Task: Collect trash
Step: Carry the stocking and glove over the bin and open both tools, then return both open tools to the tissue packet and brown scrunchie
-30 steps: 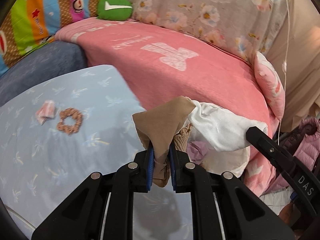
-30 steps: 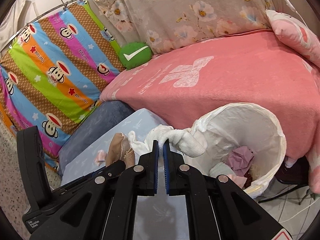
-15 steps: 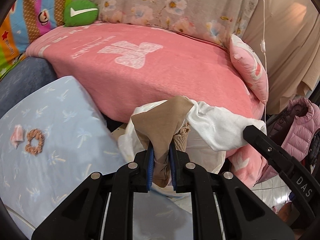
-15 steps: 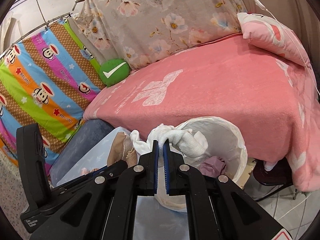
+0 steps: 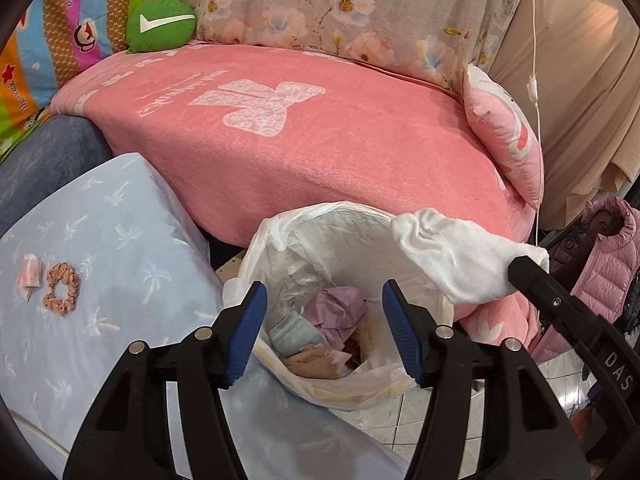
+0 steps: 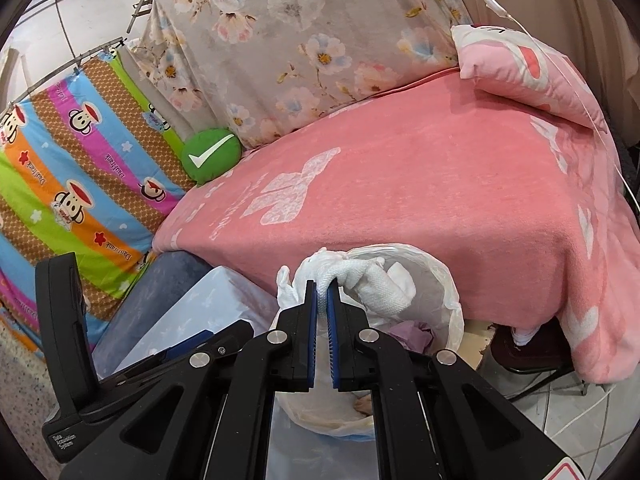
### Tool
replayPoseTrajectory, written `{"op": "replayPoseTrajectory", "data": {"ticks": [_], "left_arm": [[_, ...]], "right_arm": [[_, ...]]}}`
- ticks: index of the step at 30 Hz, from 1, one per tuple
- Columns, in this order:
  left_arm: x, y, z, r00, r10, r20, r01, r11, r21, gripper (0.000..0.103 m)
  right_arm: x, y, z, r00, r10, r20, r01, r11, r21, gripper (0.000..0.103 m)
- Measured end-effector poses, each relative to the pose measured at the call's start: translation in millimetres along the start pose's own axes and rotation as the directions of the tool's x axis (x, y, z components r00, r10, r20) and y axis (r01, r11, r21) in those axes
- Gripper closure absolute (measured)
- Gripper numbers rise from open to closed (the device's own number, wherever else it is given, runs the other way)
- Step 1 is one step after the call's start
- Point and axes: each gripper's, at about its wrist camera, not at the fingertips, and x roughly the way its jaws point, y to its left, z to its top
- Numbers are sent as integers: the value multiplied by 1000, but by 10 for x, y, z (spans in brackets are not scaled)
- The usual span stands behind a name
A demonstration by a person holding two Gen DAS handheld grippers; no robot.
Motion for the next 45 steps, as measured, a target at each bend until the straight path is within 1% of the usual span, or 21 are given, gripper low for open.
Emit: {"op": "replayPoseTrajectory", "data": {"ticks": [8, 10, 11, 12, 14, 22, 24, 28, 31, 38, 45], "left_arm": [[-19, 147, -37, 999, 36, -3, -36, 999, -28, 45], [-36, 172, -47, 999, 42, 0, -42, 999, -32, 45], [-42, 183, -51, 999, 47, 2, -47, 998, -33, 44], [-53, 194, -58, 999, 53, 4, -53, 998, -35, 41], [-69, 221, -72, 998, 64, 8, -64, 997, -35, 39], [-138, 328, -121, 996, 85, 17, -84, 995, -50, 39], [-160, 353, -131, 996, 87, 19, -86, 995, -57, 39], [-201, 414, -170, 995, 94, 22, -92, 993, -68, 39], [-228, 458, -197, 995, 98, 23, -96, 992, -77, 39], [-297, 592, -250, 993, 112, 24, -109, 988, -107, 38], [-358, 815, -329, 991, 129, 18, -125, 981, -150, 38]], "right_arm": [[103, 164, -18, 1000, 15, -13, -16, 999, -34, 97], [153, 214, -5, 1000, 14, -12, -15, 999, -49, 92], [186, 236, -6, 1000, 7, -14, -8, 998, -56, 92], [226, 259, -8, 1000, 0, -28, -2, 998, -66, 91], [309, 321, -20, 998, -14, -66, 8, 996, -90, 91], [296, 436, -167, 996, 5, -89, -14, 994, -108, 87], [289, 459, -202, 995, 5, -96, -16, 993, -114, 83], [271, 512, -258, 994, 2, -105, -16, 992, -128, 79], [264, 545, -295, 994, 3, -110, -18, 991, -134, 74], [297, 673, -430, 990, 3, -142, -25, 987, -160, 73], [371, 867, -578, 984, 5, -176, -40, 980, -196, 73]]}}
